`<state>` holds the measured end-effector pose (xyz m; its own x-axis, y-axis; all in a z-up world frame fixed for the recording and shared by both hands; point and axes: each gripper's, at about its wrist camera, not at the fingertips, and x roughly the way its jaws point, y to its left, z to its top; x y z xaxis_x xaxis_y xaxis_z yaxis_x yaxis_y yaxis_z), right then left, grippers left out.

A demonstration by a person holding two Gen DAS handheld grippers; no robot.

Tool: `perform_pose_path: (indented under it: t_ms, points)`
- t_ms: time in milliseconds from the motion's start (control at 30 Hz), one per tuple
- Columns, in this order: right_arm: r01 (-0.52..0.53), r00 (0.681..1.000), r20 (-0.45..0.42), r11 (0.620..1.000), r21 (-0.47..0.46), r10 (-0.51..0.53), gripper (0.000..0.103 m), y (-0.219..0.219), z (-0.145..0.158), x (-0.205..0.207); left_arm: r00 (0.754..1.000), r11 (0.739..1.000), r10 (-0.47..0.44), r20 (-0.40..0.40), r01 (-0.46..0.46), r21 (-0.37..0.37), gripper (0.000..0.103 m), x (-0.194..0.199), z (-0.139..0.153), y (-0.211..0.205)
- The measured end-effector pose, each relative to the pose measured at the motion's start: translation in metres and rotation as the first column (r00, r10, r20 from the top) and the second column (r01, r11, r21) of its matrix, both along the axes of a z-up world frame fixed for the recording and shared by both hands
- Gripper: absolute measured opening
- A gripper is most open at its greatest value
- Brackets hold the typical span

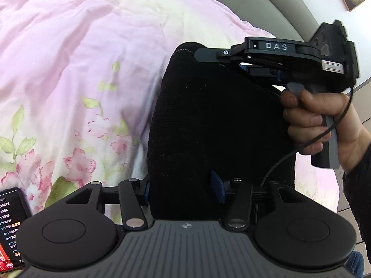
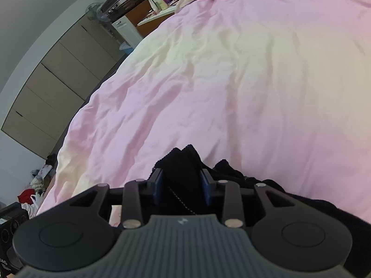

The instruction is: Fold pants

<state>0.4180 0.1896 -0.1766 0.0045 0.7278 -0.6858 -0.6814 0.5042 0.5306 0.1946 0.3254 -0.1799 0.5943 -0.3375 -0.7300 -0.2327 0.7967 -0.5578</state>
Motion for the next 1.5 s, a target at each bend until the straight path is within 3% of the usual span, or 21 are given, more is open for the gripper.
perform_pose_path:
  t_ms: [100, 233, 367, 433, 533, 600, 667, 800, 1000, 1233, 1300, 1400, 1500]
  points:
    - [0.035, 0.995, 0.097, 0.999, 0.012, -0.036, 0.033, -0.017, 0.026, -0.020, 1.000, 1.000, -0.016, 0.010, 0.016, -0.008, 0.064, 0.002, 0.002, -0.005]
    - [0.090, 0.954, 0.287, 0.996, 0.000, -0.086, 0.034, -0.068, 0.064, -0.069, 1.000, 1.000, -0.018, 0.015, 0.018, -0.005, 0.065, 0.002, 0.004, -0.001]
    - [0.123, 0.929, 0.357, 0.992, -0.039, -0.101, 0.035, -0.122, 0.070, -0.124, 1.000, 1.000, -0.006, 0.017, 0.006, 0.004, 0.066, -0.001, 0.007, -0.004]
    - [0.164, 0.925, 0.357, 0.985, -0.054, -0.134, 0.036, -0.143, 0.057, -0.145, 1.000, 1.000, -0.003, 0.026, 0.002, 0.029, 0.067, -0.003, 0.008, -0.007]
    - [0.223, 0.948, 0.260, 0.966, -0.134, -0.183, 0.040, -0.165, 0.009, -0.170, 0.999, 0.997, -0.004, 0.035, 0.001, 0.079, 0.071, -0.004, 0.010, -0.014]
    - [0.252, 0.944, 0.255, 0.955, -0.157, -0.207, 0.041, -0.175, -0.013, -0.189, 0.999, 0.997, -0.019, 0.031, 0.017, 0.070, 0.075, -0.003, 0.009, -0.017]
    - [0.230, 0.935, 0.319, 0.950, -0.211, -0.155, 0.043, -0.169, -0.010, -0.203, 0.999, 0.998, -0.008, 0.033, 0.006, 0.062, 0.077, -0.004, 0.009, -0.017]
    - [0.236, 0.937, 0.304, 0.954, -0.186, -0.173, 0.043, -0.172, -0.002, -0.202, 0.999, 0.997, 0.022, 0.023, -0.023, 0.080, 0.077, -0.009, 0.011, -0.018]
    - [0.260, 0.941, 0.262, 0.952, -0.163, -0.212, 0.043, -0.184, -0.005, -0.200, 0.999, 0.964, -0.001, 0.049, -0.012, 0.267, 0.081, -0.025, 0.024, -0.044]
    - [0.255, 0.945, 0.256, 0.950, -0.178, -0.205, 0.045, -0.185, -0.002, -0.198, 0.999, 0.948, 0.021, 0.035, -0.032, 0.318, 0.084, -0.037, 0.029, -0.049]
    - [0.259, 0.946, 0.244, 0.948, -0.183, -0.212, 0.049, -0.187, -0.001, -0.197, 0.999, 0.934, 0.016, 0.032, -0.026, 0.356, 0.087, -0.038, 0.031, -0.055]
    - [0.260, 0.950, 0.229, 0.944, -0.205, -0.213, 0.065, -0.190, 0.001, -0.196, 1.000, 0.918, -0.001, 0.004, -0.001, 0.398, 0.090, -0.039, 0.033, -0.057]
    - [0.260, 0.950, 0.235, 0.936, -0.239, -0.204, 0.068, -0.195, 0.002, -0.192, 0.999, 0.907, -0.020, -0.031, 0.032, 0.421, 0.090, -0.040, 0.040, -0.054]
